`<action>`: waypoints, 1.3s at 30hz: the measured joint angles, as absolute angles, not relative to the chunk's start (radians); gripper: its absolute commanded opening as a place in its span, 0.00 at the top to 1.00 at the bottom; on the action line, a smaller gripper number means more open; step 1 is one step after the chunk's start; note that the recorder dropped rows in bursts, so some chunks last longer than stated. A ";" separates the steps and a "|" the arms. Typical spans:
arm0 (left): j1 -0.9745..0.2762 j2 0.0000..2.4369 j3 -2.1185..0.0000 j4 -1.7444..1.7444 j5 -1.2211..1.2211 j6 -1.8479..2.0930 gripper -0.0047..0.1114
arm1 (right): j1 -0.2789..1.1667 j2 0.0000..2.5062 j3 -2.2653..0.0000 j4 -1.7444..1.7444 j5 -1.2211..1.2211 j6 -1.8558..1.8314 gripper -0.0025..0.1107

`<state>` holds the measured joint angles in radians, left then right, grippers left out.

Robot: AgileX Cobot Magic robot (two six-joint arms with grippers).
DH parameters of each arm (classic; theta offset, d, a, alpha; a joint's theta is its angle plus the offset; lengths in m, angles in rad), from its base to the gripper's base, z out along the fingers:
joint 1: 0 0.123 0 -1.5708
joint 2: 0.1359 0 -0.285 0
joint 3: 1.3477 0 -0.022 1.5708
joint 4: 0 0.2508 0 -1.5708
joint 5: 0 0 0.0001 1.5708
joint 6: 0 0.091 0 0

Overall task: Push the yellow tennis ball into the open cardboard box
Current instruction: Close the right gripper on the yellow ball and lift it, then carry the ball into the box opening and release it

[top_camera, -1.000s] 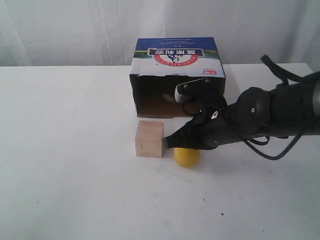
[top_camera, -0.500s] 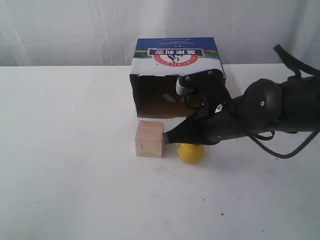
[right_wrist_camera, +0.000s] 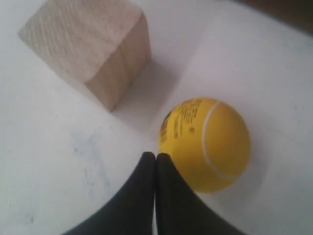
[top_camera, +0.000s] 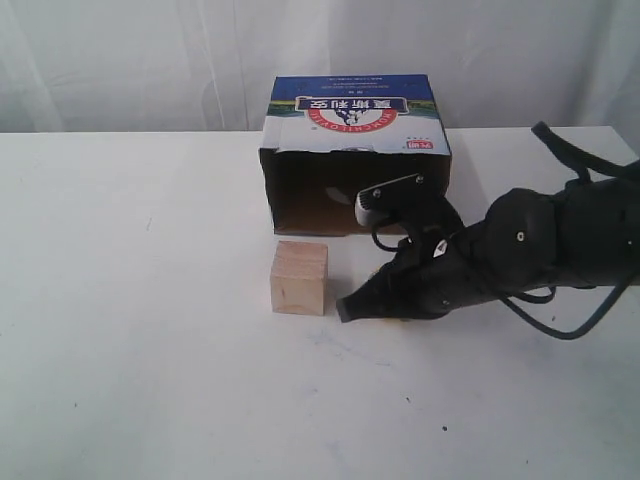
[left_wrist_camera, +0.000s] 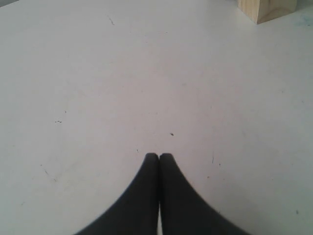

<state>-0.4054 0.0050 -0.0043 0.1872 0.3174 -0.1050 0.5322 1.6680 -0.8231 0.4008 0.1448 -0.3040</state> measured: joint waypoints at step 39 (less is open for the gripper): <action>-0.405 0.005 -0.004 0.187 0.317 -0.105 0.96 | 0.490 1.797 -0.966 0.450 -0.291 -0.253 0.98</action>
